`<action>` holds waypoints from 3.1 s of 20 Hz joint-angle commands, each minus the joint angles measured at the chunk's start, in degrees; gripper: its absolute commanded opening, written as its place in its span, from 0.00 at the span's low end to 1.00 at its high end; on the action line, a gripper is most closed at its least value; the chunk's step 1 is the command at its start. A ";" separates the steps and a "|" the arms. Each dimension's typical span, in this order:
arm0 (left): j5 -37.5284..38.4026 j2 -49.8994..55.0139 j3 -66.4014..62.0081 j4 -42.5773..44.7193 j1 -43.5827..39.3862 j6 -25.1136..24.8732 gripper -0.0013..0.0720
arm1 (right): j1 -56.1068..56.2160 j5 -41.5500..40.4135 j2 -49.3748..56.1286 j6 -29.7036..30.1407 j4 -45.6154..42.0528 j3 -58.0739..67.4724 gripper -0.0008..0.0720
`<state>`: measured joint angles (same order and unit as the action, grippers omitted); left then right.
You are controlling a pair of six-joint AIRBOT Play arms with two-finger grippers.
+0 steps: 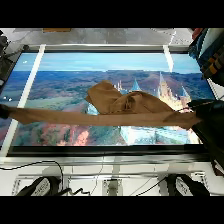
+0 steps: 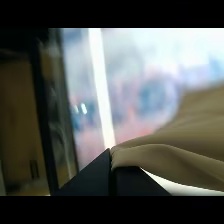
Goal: Fold the clothes and pants, and hang the long-sleeved shirts on hangers.
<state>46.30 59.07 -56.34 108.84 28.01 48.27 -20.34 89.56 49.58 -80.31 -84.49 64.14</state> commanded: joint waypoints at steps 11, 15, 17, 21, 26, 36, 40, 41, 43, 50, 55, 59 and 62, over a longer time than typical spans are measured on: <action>18.29 1.07 9.86 -8.22 12.00 -26.86 0.02 | -0.02 7.17 -9.53 0.26 -2.82 -11.34 0.04; 17.46 1.49 9.88 -5.81 11.98 -26.91 0.02 | -0.02 13.92 -9.53 0.31 -3.04 -11.34 0.04; 17.35 1.51 9.88 -5.86 11.98 -26.88 0.03 | -0.02 13.68 -9.53 0.31 -2.99 -11.34 0.04; 16.79 1.60 9.88 -8.00 12.00 -26.84 0.84 | -0.02 12.83 -9.53 0.31 -2.95 -11.34 0.60; 16.48 1.88 9.88 -5.66 12.00 -26.86 0.88 | -0.02 11.32 -9.53 0.28 -2.95 -11.34 0.82; 8.92 2.95 9.79 -17.29 11.63 -25.42 0.03 | -0.02 -17.79 -9.49 0.04 -2.97 -11.34 0.50; -4.26 2.95 9.79 -23.76 8.48 0.39 0.03 | -0.04 -34.53 -5.70 -4.83 -2.75 -11.34 0.27; -6.73 2.99 9.68 -25.88 7.04 4.96 0.03 | -0.04 -34.05 -3.39 -4.83 -2.23 -11.34 0.27; -7.89 3.41 8.72 -31.39 2.34 5.77 0.03 | -0.04 -32.72 1.36 -4.72 -0.15 -11.34 0.27; -16.79 16.33 0.28 -65.11 -22.23 5.79 0.03 | -0.02 -31.47 7.96 -1.64 10.27 -11.34 0.30; -16.79 33.35 -10.64 -75.28 -35.50 6.21 0.60 | -0.02 -30.25 7.96 -1.05 10.29 -11.34 0.30; -19.12 38.95 -13.18 -75.47 -36.83 20.15 0.70 | -0.02 -30.01 7.96 -1.05 10.29 -11.32 0.30; -19.89 40.00 -13.18 -74.90 -35.91 26.36 0.66 | -0.02 -30.03 7.96 -1.07 10.32 -11.34 0.30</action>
<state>27.44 96.79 -68.62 34.63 -7.51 67.18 -20.36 59.37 57.52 -81.45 -74.30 52.77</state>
